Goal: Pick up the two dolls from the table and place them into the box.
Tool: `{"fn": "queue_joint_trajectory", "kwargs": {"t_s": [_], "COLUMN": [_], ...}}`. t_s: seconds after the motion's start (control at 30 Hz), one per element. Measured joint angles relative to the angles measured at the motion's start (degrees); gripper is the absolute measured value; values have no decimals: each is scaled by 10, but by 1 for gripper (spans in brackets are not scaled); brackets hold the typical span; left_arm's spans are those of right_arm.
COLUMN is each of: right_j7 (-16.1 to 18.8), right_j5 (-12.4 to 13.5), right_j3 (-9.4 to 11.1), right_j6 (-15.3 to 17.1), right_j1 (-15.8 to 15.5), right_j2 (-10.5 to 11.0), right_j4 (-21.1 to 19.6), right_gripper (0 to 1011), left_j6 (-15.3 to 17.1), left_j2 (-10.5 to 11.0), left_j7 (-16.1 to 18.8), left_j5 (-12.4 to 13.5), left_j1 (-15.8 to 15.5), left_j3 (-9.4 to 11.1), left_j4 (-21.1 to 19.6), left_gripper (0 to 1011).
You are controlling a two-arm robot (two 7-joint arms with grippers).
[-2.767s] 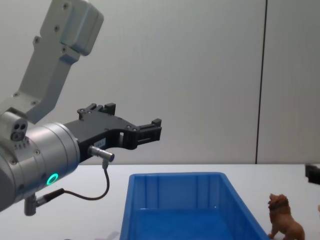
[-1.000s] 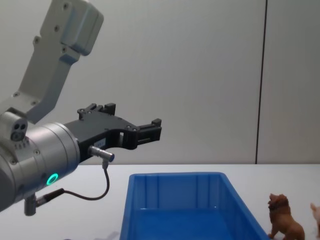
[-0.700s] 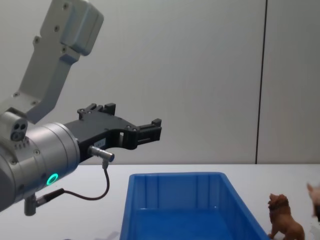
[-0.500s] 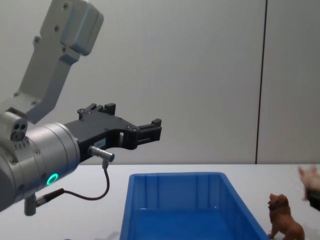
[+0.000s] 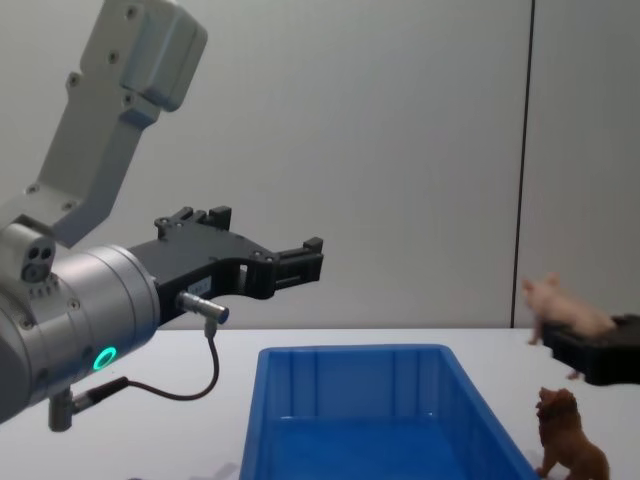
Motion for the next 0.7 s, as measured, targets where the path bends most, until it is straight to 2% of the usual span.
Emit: {"fn": "queue_joint_trajectory", "kwargs": {"t_s": [0.57,0.63,0.7], "right_j7": [137,151,166], "right_j5": [6,7,8], "right_j3": [-22,-26,-29], "right_j6": [-11,-11,-11], "right_j1": [46,52,59], "right_j2": [-25,-29,-33], "right_j4": [38,44,52], "right_gripper": [383,409,491], "left_j6": [0,0,0], "left_j2": [0,0,0], "left_j7": [0,0,0], "left_j5": [0,0,0], "left_j1": [0,0,0], "left_j3": [0,0,0], "left_j4": [0,0,0], "left_gripper": [1002,1002,1002]}}
